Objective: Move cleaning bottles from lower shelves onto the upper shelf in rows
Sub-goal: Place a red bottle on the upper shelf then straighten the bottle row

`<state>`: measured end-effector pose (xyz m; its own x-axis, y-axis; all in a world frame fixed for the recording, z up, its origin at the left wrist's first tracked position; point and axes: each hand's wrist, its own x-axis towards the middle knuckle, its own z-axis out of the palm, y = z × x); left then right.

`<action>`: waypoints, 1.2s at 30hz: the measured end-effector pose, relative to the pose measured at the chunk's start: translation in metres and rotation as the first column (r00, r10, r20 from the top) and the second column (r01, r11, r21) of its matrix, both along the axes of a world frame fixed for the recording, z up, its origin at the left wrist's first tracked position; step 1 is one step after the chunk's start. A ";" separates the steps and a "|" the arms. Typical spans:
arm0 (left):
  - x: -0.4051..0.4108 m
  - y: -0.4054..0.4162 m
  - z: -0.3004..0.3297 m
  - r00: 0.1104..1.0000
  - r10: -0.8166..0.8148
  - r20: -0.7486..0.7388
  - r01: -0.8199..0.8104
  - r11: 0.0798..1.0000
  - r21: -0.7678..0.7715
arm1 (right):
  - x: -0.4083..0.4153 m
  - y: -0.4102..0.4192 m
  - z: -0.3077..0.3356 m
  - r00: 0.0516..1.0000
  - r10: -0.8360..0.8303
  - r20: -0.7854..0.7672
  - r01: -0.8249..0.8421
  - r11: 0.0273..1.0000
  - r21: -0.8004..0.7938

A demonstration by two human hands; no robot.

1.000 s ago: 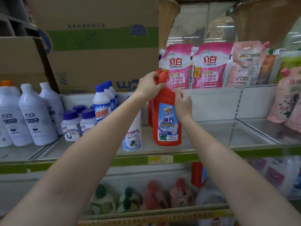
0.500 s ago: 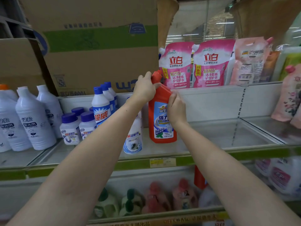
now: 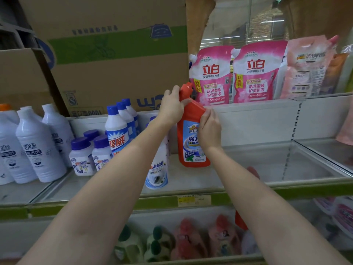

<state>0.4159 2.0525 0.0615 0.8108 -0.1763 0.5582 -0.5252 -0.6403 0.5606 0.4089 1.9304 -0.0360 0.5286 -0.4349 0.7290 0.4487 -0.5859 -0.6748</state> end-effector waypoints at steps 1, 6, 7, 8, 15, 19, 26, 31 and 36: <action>0.001 0.000 -0.001 1.000 -0.006 0.003 0.006 1.000 -0.013 | 0.000 -0.001 0.000 1.000 -0.006 0.010 0.006 1.000 -0.004; 0.002 -0.002 -0.004 1.000 0.005 0.019 -0.004 1.000 -0.027 | 0.002 -0.003 -0.001 1.000 -0.005 0.027 0.006 1.000 -0.022; 0.002 -0.002 -0.004 1.000 0.007 0.022 -0.006 1.000 -0.025 | 0.001 -0.003 -0.001 1.000 -0.005 0.022 0.005 1.000 -0.023; 0.002 -0.002 -0.005 1.000 0.009 0.025 -0.008 1.000 -0.023 | 0.001 -0.003 -0.001 1.000 -0.004 0.017 0.005 1.000 -0.027; -0.009 -0.007 -0.005 0.994 0.093 0.050 -0.095 0.995 0.039 | -0.008 -0.010 0.006 0.996 -0.026 -0.081 0.014 0.989 -0.147; -0.026 -0.007 -0.002 0.989 0.146 0.004 -0.145 0.978 0.147 | -0.018 -0.013 0.016 0.970 -0.116 -0.213 0.057 0.963 -0.263; -0.075 0.007 0.002 0.971 0.185 0.148 -0.229 0.895 0.382 | -0.055 -0.015 0.023 0.897 -0.280 -0.342 0.057 0.841 -0.537; -0.107 0.013 -0.023 0.989 0.074 0.128 -0.127 0.868 0.480 | -0.092 -0.019 0.000 0.888 -0.288 -0.357 0.018 0.800 -0.600; -0.146 0.009 -0.057 0.999 0.011 0.049 -0.036 0.842 0.538 | -0.140 -0.017 -0.018 0.857 -0.350 -0.378 0.023 0.760 -0.650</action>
<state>0.2697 2.0614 0.0049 0.7962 -0.4403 0.4150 -0.5215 -0.8471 0.1018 0.2689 1.9136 -0.0540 0.8182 -0.1156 0.5632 0.0238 -0.9719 -0.2341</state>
